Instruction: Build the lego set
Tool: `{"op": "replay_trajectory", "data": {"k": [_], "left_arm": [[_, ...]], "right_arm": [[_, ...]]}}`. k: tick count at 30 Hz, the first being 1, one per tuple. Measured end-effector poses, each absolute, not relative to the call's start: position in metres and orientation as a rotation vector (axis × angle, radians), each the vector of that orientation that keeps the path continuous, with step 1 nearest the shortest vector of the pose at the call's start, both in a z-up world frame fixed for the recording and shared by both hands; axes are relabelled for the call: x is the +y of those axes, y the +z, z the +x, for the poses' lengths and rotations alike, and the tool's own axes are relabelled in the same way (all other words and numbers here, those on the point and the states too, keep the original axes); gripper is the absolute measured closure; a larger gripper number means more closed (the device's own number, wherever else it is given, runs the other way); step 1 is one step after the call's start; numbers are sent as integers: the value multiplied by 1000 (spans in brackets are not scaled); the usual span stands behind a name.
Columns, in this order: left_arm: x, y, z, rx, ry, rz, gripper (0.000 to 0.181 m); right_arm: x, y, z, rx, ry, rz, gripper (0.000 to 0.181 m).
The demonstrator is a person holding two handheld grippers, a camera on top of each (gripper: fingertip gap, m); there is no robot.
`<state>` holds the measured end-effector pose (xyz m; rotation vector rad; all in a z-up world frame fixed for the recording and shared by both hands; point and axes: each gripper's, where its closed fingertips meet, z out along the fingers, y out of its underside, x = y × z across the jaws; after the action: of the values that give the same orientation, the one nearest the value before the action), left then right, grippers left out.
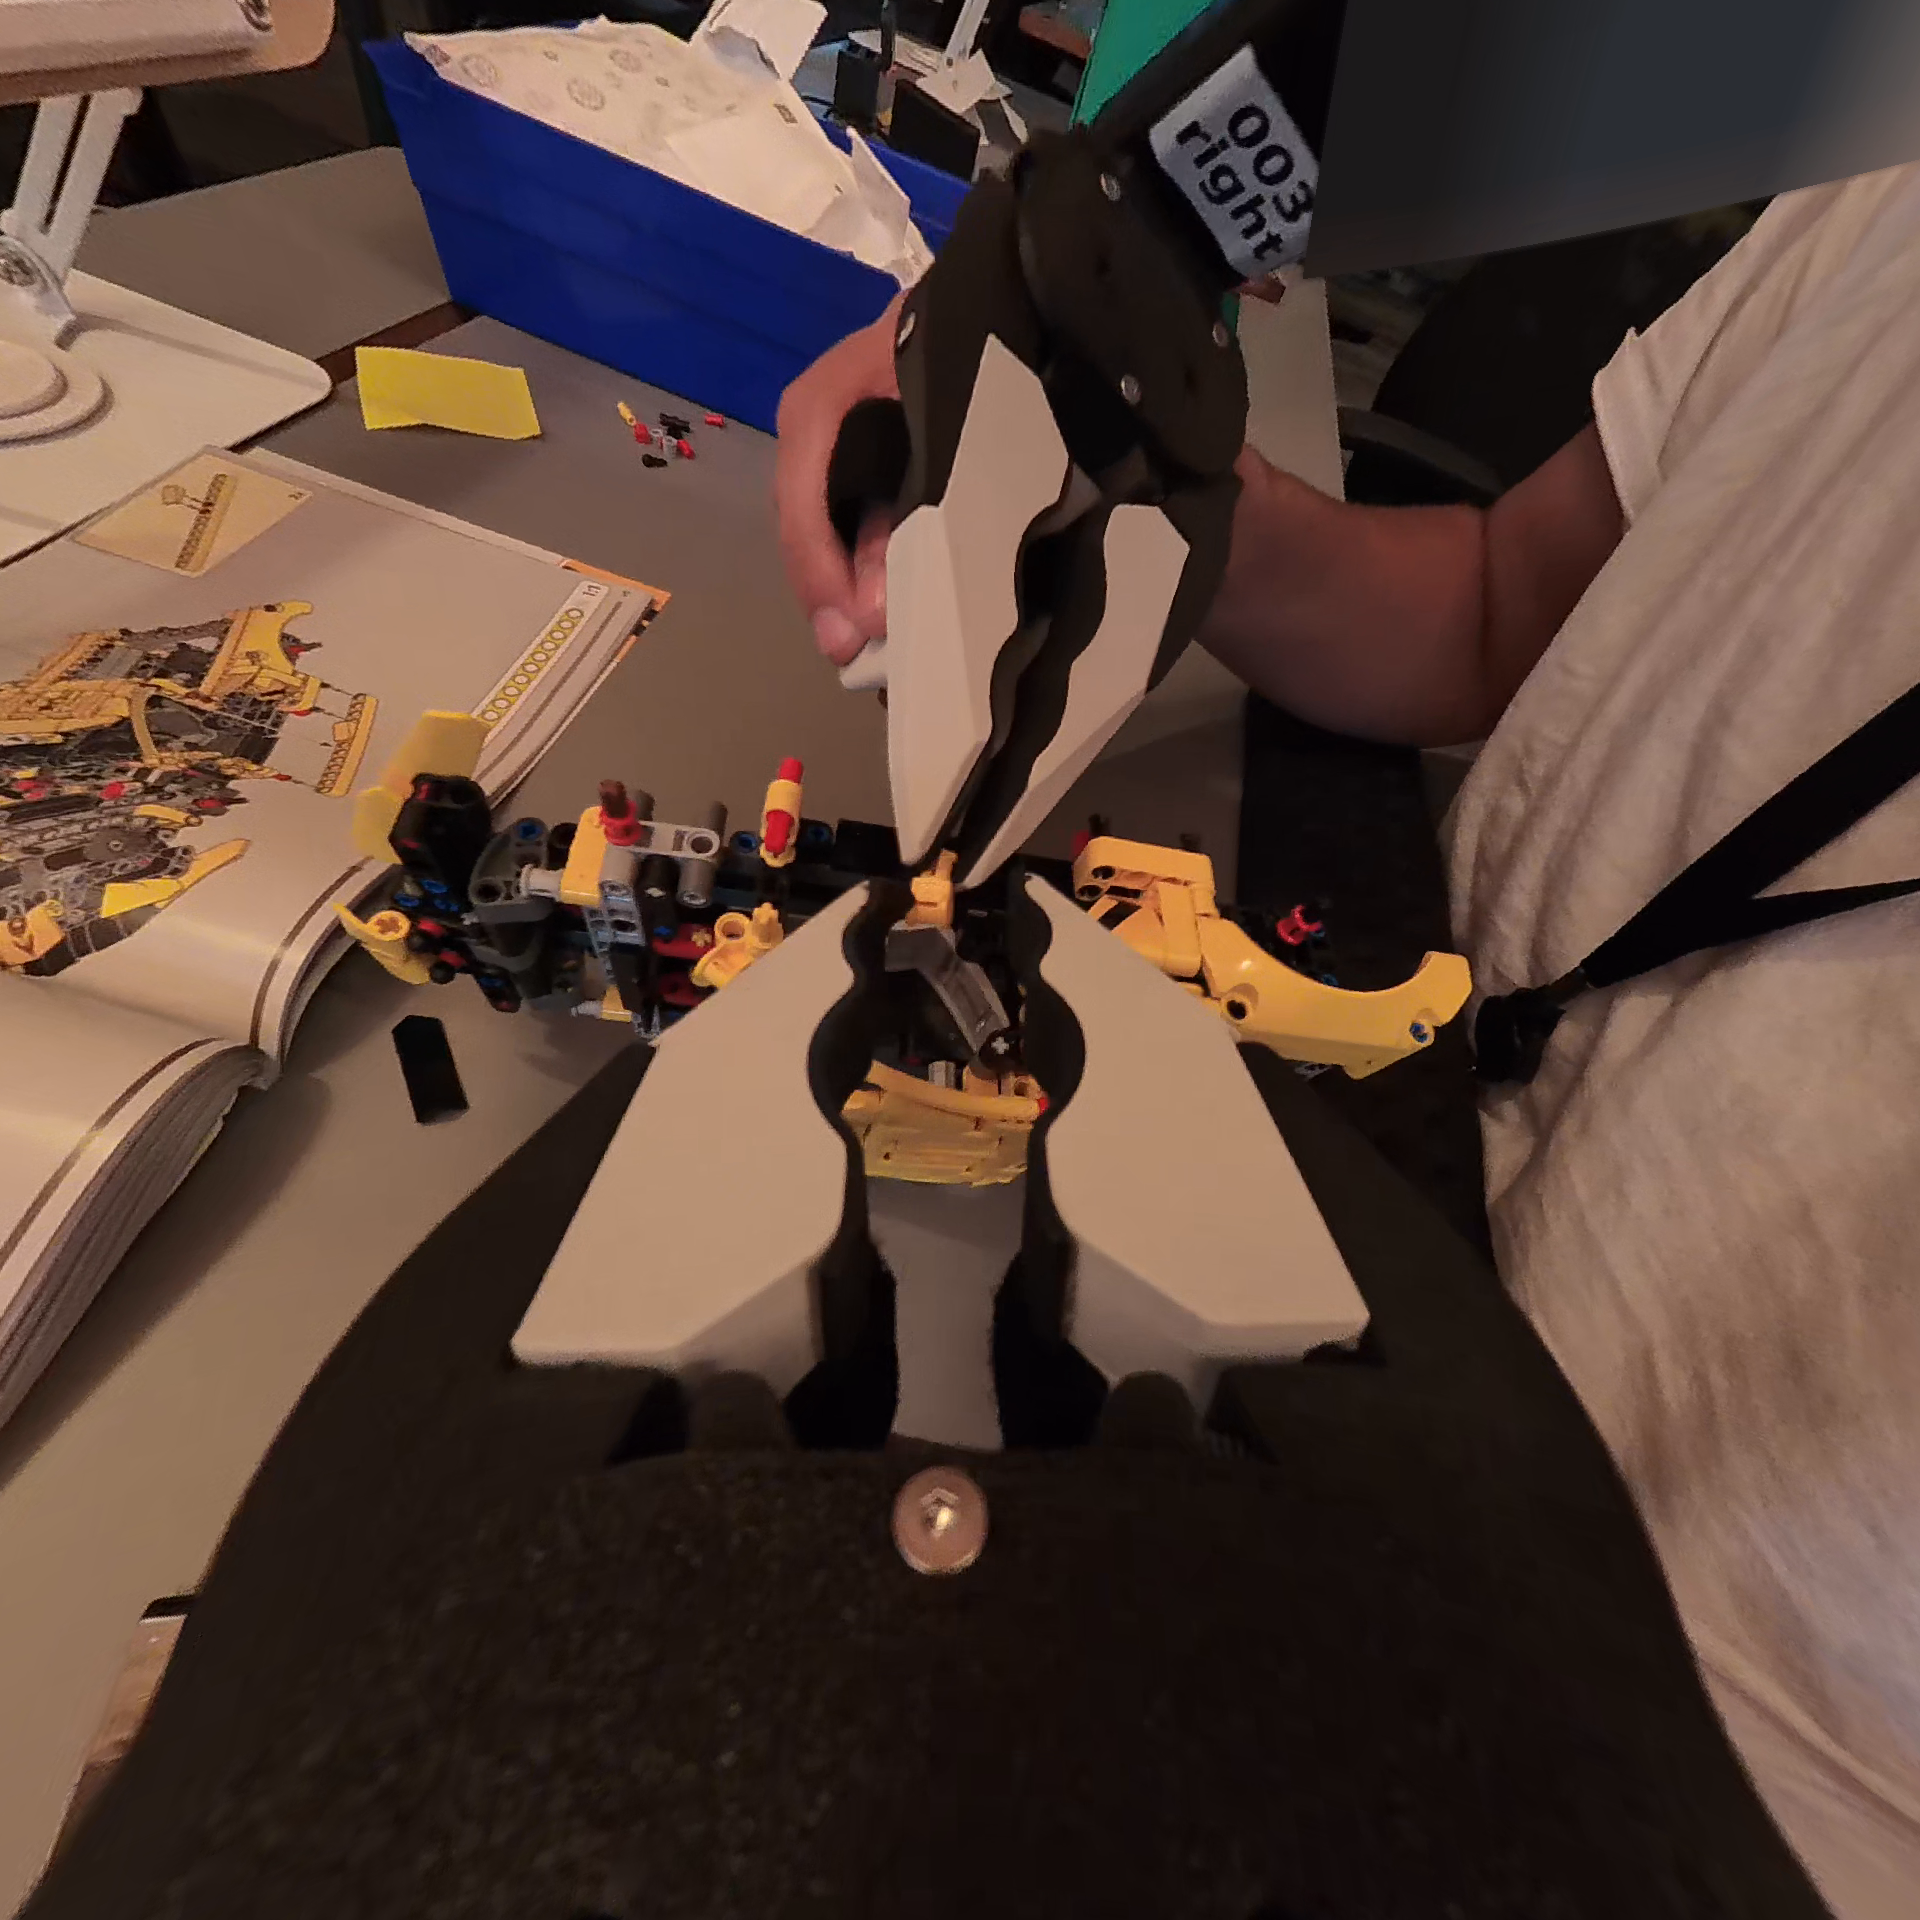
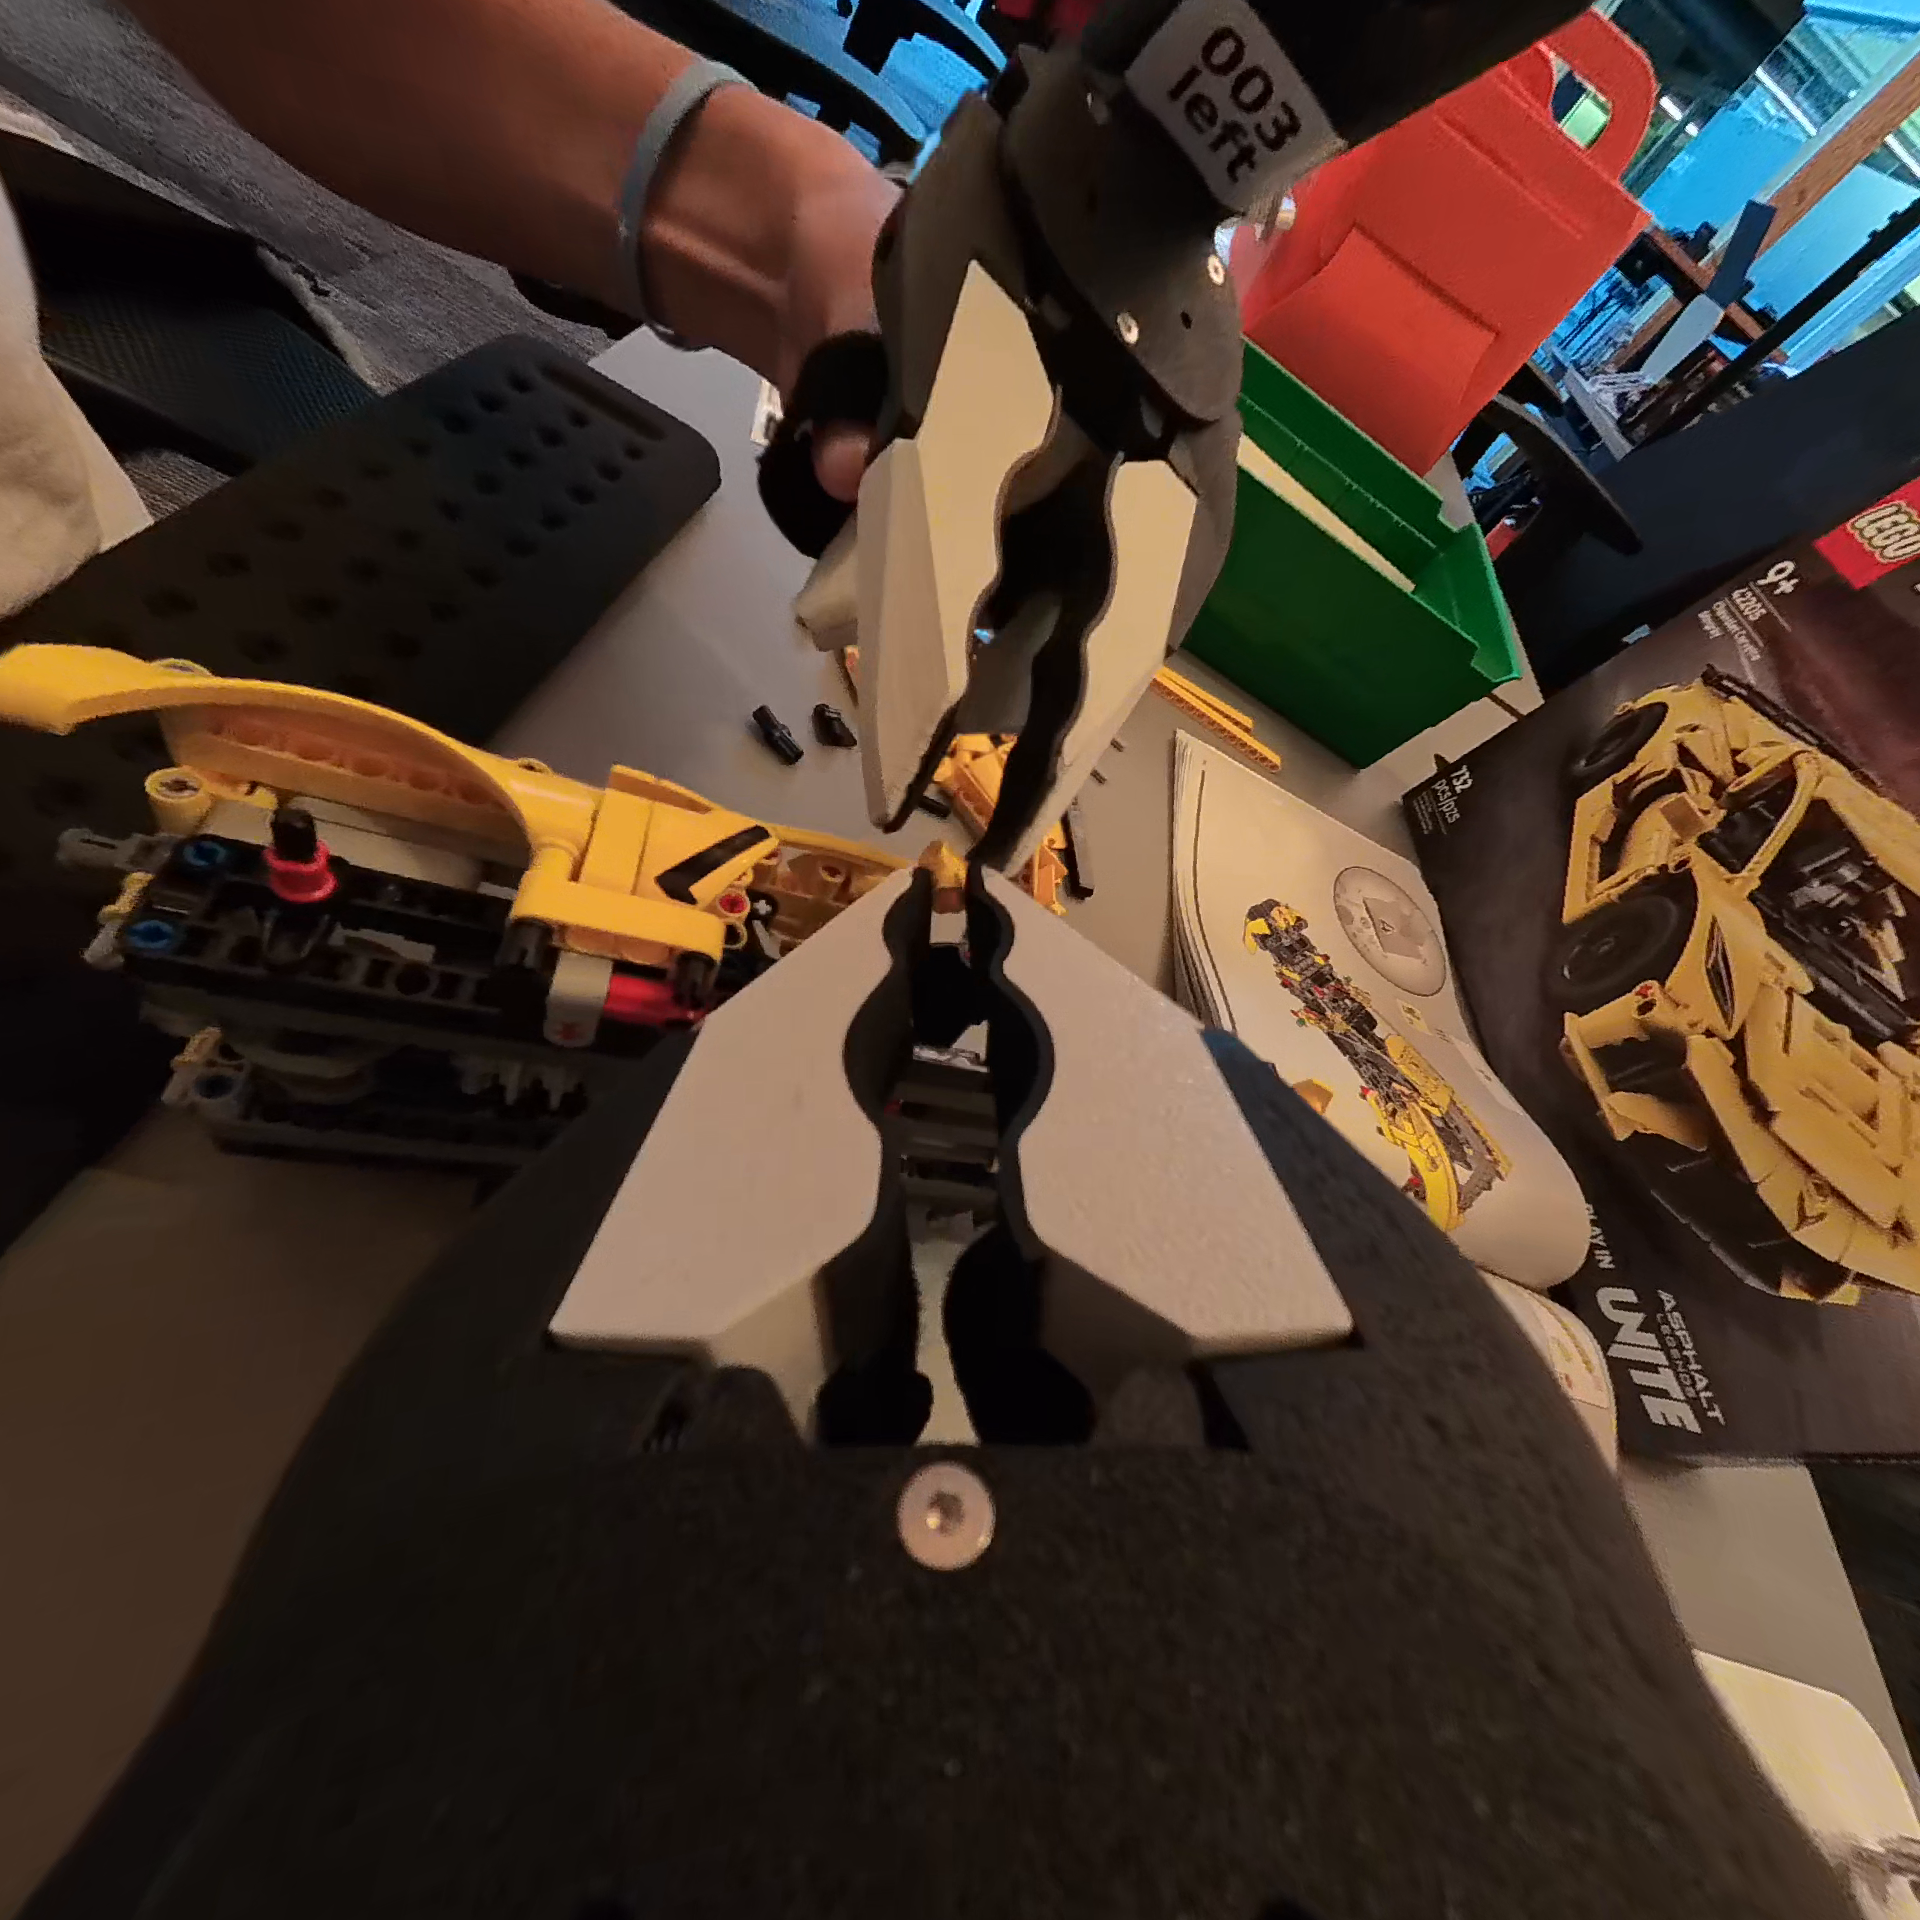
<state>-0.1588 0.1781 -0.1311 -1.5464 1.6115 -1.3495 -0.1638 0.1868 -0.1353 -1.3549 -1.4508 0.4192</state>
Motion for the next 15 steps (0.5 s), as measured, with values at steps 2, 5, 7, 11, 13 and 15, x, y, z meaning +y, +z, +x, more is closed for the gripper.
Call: {"op": "replay_trajectory", "data": {"k": [2, 5, 7, 11, 13, 15], "left_arm": [[178, -133, -159, 1624, -1344, -1549, 161], [178, -133, -159, 1649, -1317, -1530, 175], [178, -133, -159, 1672, -1299, -1524, 175], [179, -130, -159, 1686, -1285, -1512, 168], [179, -131, -159, 1694, -1298, -1516, 161], [177, -133, -159, 1710, -1310, -1510, 161]], "right_arm": [[186, -135, -165, -1457, 419, -1353, 176], [184, -136, -165, -1471, 417, -1350, 176], [183, -136, -165, -1471, 417, -1348, 176], [184, -131, -164, -1450, 423, -1335, 176], [183, -129, -164, -1443, 433, -1329, 176], [181, -123, -165, -1424, 460, -1308, 176]]}}
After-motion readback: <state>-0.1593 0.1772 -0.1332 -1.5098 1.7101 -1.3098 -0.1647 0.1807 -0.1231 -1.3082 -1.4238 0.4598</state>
